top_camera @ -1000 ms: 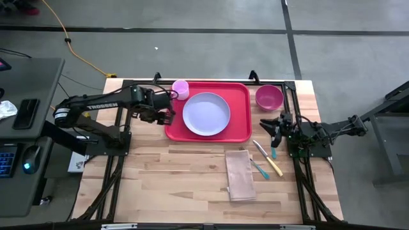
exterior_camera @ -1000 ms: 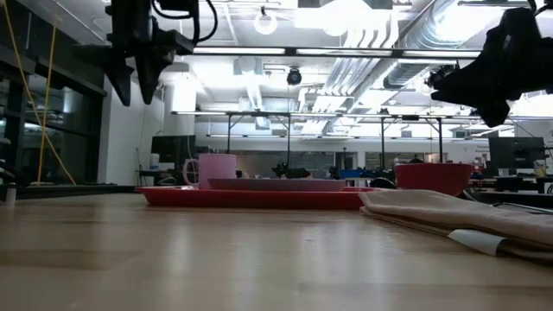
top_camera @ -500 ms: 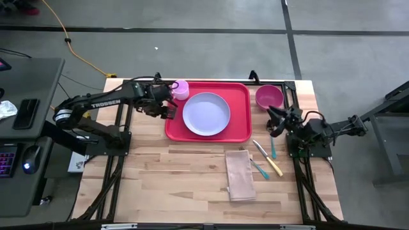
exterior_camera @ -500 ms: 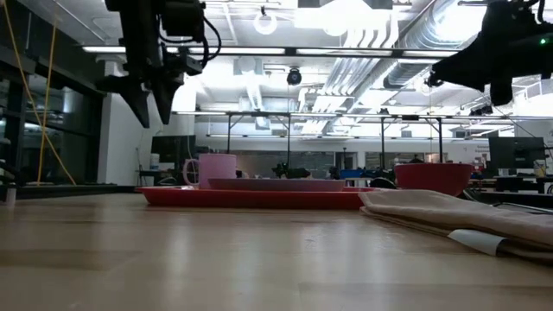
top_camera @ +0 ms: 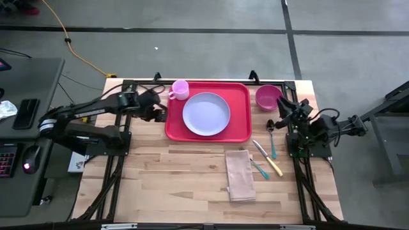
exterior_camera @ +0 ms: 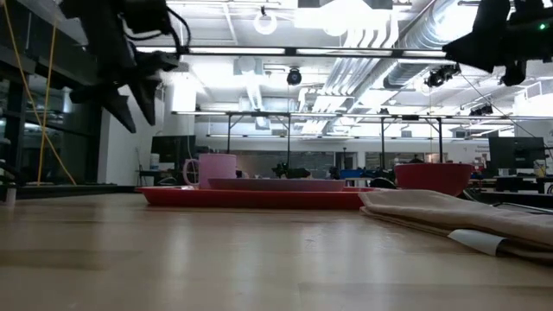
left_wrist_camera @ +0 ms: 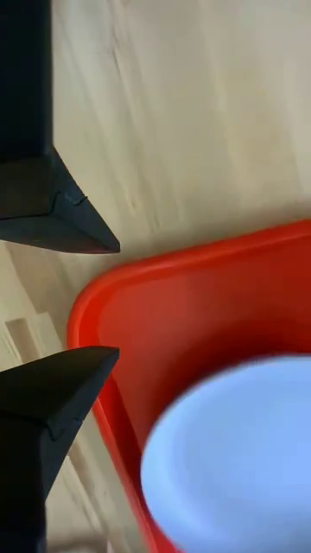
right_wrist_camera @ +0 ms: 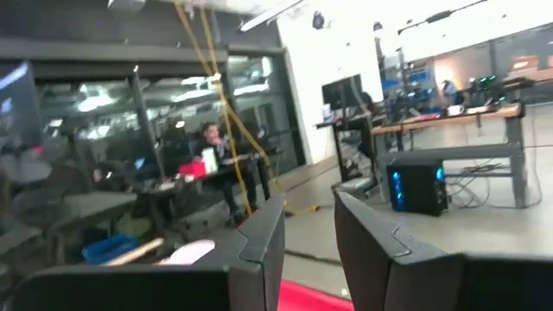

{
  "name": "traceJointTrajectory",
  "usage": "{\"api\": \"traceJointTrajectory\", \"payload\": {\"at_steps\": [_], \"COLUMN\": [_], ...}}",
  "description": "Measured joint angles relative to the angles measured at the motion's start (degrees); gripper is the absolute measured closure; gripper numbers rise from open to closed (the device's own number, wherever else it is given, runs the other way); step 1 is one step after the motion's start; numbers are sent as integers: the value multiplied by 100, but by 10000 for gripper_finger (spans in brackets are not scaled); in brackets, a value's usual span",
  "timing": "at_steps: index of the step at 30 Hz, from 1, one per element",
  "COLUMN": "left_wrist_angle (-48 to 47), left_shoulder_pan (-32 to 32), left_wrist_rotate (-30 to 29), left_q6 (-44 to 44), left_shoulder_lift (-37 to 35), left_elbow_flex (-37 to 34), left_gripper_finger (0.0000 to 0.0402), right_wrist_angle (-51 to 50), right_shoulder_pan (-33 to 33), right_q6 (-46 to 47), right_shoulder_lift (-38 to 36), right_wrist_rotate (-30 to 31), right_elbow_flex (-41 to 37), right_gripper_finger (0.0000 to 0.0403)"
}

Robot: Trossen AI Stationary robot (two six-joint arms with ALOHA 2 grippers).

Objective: Set up tray
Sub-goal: Put the red bowl on the light blue plate on the tray

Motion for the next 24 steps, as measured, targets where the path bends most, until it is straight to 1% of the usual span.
{"api": "traceJointTrajectory", "payload": {"at_steps": [3, 5, 8, 13, 18, 21, 24], "left_wrist_angle": [234, 469, 1010, 1898, 2508, 3101, 3781], "left_shoulder_pan": [-2, -2, -2, -2, -2, -2, -2], "left_wrist_rotate": [-137, -262, -332, -326, -326, -306, -254], "left_q6": [-2, -3, -4, -4, -4, -4, -4], "left_shoulder_lift": [-498, -785, -1200, -1657, -1824, -1866, -1861], "left_elbow_flex": [-258, -447, -779, -1320, -1790, -2091, -2390], "left_gripper_finger": [190, 190, 190, 190, 190, 190, 190], "right_wrist_angle": [435, 607, 464, -190, -1292, -1755, -2112], "right_shoulder_pan": [0, -2, 0, 0, 0, 0, 0], "right_q6": [-288, -518, -748, -997, -908, -841, -830], "right_shoulder_lift": [0, -2, 0, 0, 60, 293, 693], "right_wrist_rotate": [226, 267, 314, 426, 458, 540, 714], "right_elbow_flex": [2, 18, 237, 847, 1518, 1866, 2166], "right_gripper_finger": [320, 320, 320, 320, 320, 320, 320]}}
